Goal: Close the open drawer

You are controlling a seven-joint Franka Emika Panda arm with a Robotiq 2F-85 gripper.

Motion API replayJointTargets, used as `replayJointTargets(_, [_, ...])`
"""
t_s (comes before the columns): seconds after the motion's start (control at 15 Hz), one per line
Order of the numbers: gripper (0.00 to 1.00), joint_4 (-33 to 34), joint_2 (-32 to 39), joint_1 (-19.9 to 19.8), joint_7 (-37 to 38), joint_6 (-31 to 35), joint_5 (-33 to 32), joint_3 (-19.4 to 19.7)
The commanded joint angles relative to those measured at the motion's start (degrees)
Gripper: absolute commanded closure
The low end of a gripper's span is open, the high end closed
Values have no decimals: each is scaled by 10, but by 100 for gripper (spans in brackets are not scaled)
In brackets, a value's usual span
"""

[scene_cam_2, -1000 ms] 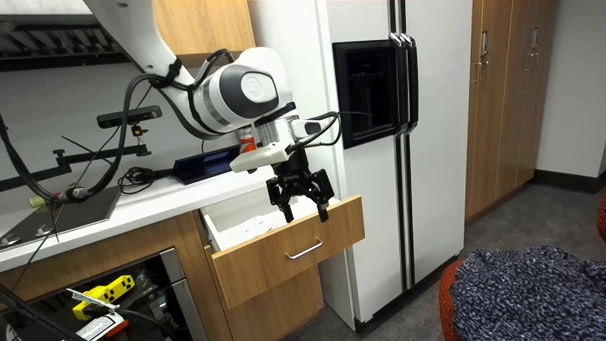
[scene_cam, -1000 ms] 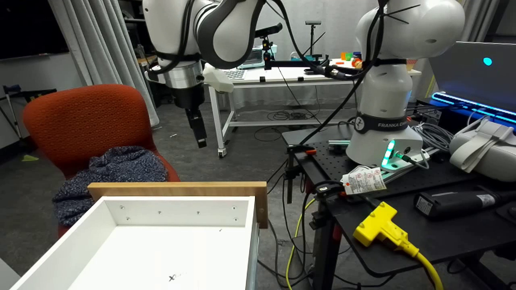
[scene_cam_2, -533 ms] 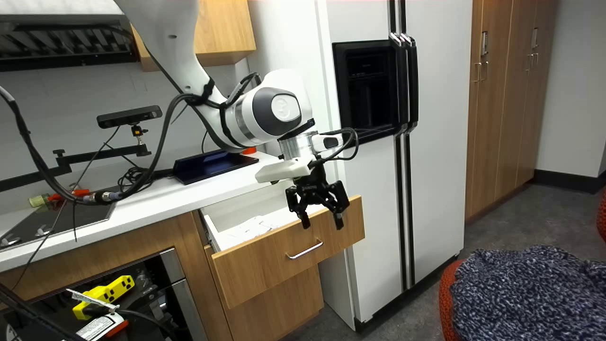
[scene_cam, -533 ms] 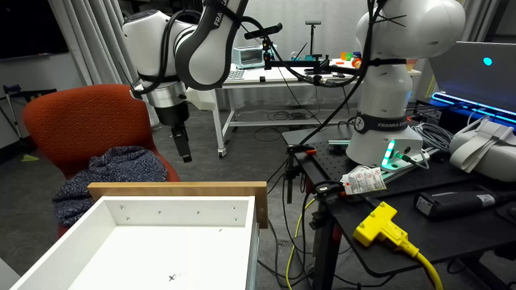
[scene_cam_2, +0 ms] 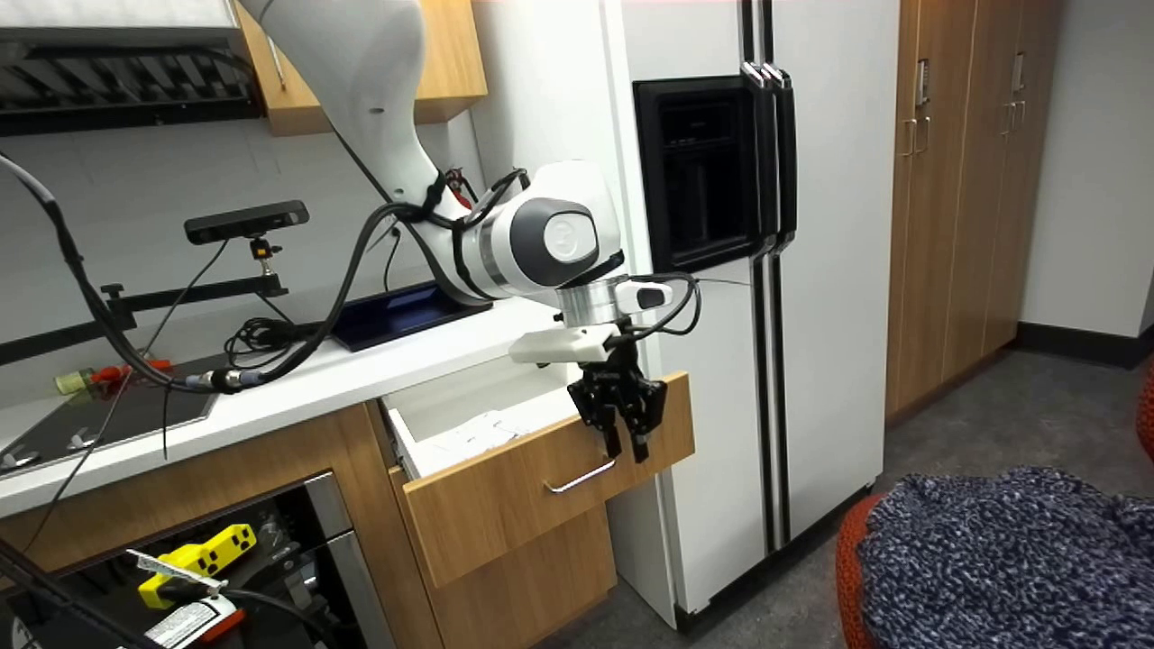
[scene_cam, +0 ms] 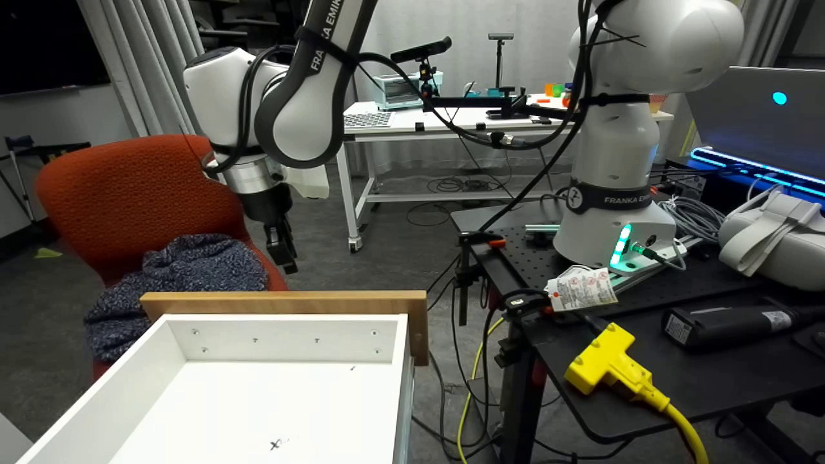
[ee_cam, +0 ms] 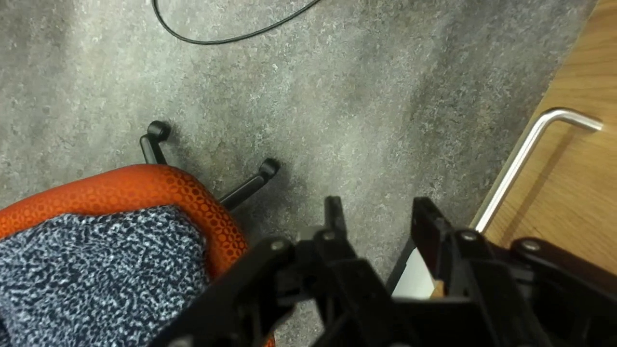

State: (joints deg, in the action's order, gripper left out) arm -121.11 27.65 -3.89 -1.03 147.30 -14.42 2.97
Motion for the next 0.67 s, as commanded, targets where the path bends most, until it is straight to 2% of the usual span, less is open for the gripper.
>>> replayJointTargets(0.0, [89,23,21,4,-4,6,40,-6])
replayJointTargets(0.13, [100,28,26,-2,-9,3,65,-16])
replayJointTargets(0.6, [100,38,35,-12,-20,1,133,-40])
